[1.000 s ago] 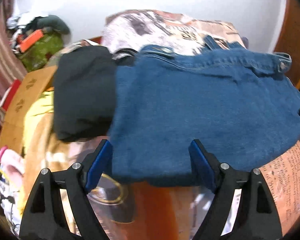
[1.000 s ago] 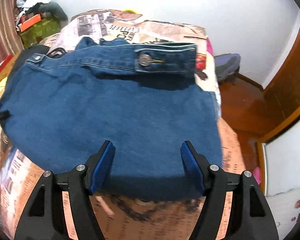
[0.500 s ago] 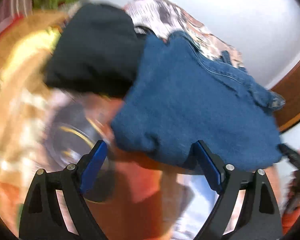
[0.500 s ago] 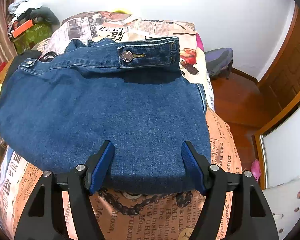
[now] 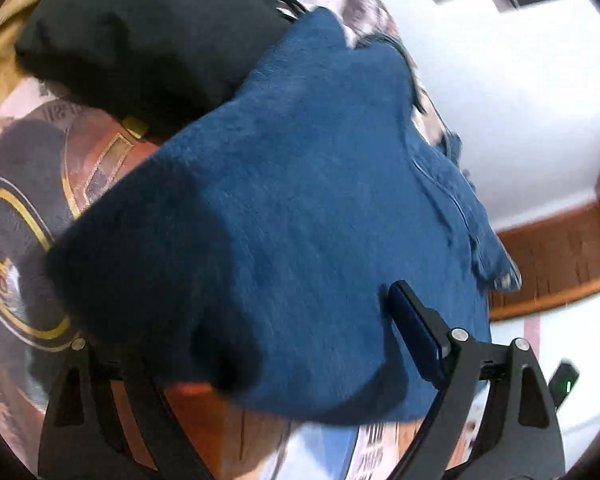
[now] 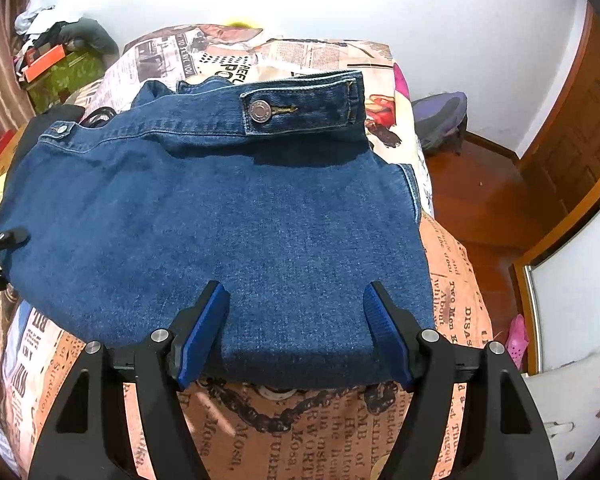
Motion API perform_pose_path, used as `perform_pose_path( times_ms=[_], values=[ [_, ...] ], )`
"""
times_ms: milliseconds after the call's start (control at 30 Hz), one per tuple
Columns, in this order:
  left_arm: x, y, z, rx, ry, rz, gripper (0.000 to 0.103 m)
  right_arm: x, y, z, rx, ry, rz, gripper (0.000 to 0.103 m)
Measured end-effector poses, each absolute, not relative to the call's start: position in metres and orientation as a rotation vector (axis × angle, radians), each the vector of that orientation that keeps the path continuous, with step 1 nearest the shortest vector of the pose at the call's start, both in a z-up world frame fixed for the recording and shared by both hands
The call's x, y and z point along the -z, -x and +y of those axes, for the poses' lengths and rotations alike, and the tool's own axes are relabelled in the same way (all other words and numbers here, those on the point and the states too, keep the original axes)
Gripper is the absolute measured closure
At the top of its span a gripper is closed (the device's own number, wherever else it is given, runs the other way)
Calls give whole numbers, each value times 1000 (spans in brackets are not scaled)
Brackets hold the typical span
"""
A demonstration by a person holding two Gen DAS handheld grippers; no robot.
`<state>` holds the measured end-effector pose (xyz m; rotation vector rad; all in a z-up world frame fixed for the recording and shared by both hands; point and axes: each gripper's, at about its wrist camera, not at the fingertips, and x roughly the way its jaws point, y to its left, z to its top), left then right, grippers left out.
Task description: Fold large clothes
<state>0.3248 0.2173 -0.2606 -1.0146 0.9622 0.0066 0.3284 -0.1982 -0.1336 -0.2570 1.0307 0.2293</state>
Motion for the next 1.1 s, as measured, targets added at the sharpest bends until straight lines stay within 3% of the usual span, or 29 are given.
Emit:
perform_pose_path(
  times_ms=[67,133,233,300,400,767,1100],
  values=[
    [260,-330,216,-40,1026,947,16,132,-328,-198,-237,259,1033,35],
    [256,-335,213,-75,1014,943,25,131,-328,-198,-244,256,1036,35],
    [241,-340,204,-121,924,949,43,131,-327,-197,-247,253,1038,35],
    [222,-341,195,-149,809,928,66,130,-326,-196,-252,255,1042,35],
    [187,-339,188,-158,715,864,76,126,-325,-193,-270,252,1049,35],
    [69,-318,176,-17,648,578,82,83,-317,-155,-447,183,1000,35],
    [24,-288,203,-81,563,451,83,95,-319,-76,-632,171,1022,35]
  ],
)
